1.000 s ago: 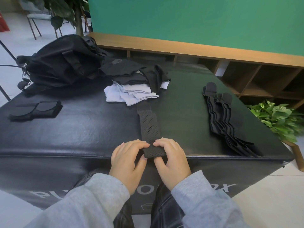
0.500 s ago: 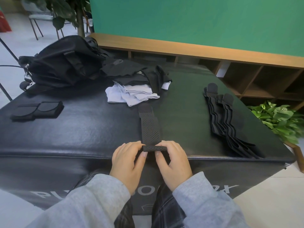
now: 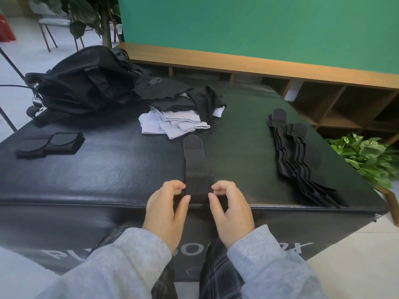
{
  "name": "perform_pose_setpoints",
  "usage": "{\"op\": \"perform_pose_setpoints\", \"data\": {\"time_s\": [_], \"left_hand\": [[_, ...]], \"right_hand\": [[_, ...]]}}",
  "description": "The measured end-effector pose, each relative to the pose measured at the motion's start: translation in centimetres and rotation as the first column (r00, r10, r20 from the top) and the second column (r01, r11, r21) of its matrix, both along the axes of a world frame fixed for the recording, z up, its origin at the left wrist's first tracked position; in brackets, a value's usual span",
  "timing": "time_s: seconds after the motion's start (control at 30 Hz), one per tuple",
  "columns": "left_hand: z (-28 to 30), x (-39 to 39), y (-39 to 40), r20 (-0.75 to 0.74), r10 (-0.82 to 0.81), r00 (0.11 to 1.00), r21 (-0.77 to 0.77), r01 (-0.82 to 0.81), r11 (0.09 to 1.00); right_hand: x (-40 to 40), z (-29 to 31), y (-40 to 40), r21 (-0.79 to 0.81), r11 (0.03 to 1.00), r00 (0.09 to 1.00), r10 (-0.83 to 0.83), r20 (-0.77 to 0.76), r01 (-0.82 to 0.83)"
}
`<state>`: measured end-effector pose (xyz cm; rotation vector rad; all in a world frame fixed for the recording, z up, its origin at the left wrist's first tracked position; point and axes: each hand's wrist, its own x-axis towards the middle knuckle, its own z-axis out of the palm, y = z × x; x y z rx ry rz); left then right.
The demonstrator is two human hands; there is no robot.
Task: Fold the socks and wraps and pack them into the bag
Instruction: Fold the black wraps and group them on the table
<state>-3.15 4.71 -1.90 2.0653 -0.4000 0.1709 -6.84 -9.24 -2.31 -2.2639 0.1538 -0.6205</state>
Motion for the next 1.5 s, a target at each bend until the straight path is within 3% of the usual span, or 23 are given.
{"op": "perform_pose_setpoints", "data": {"time_s": [0.23, 0.37, 0.47, 0.6, 0.83, 0.97, 1.2, 1.5], "left_hand": [[-0.8, 0.5, 0.2, 0.174, -0.004, 0.985, 0.104, -0.015, 0.995], [-0.4, 0.4, 0.0, 0.102, 0.022, 0.995, 0.039, -0.027, 0.999], [-0.7, 0.5, 0.2, 0.163, -0.019, 0.986, 0.088, 0.005, 0.996], [-1.5, 0.7, 0.6, 0.238, -0.043, 0.970, 0.173, 0.001, 0.985], [-2.0, 1.1, 0.2, 0.309, -0.032, 0.950, 0.193, -0.030, 0.981], [-2.0, 1.0, 0.1, 0.313, -0.037, 0.949, 0.203, -0.029, 0.979], [-1.7, 0.8, 0.3, 0.260, -0.032, 0.965, 0.120, 0.000, 0.993], [-0.4, 0.5, 0.4, 0.140, -0.038, 0.989, 0.079, 0.027, 0.997]], "right_hand": [[0.3, -0.3, 0.0, -0.107, 0.994, 1.000, -0.008, 0.028, 0.011], [0.5, -0.3, 0.1, -0.175, 0.984, 0.999, -0.017, 0.041, 0.024], [0.5, -0.3, 0.1, -0.211, 0.977, 0.998, -0.021, 0.051, 0.031], [0.6, -0.4, 0.2, -0.205, 0.978, 0.999, -0.028, 0.025, 0.032], [0.7, -0.8, 0.2, -0.175, 0.983, 0.998, -0.043, 0.036, 0.049], [0.6, -0.8, 0.3, -0.189, 0.981, 0.997, 0.020, -0.069, -0.033], [0.5, -0.7, 0.3, -0.174, 0.985, 1.000, -0.004, 0.028, 0.009], [0.0, 0.2, 0.2, -0.018, 1.000, 0.998, 0.012, -0.061, -0.013]]}}
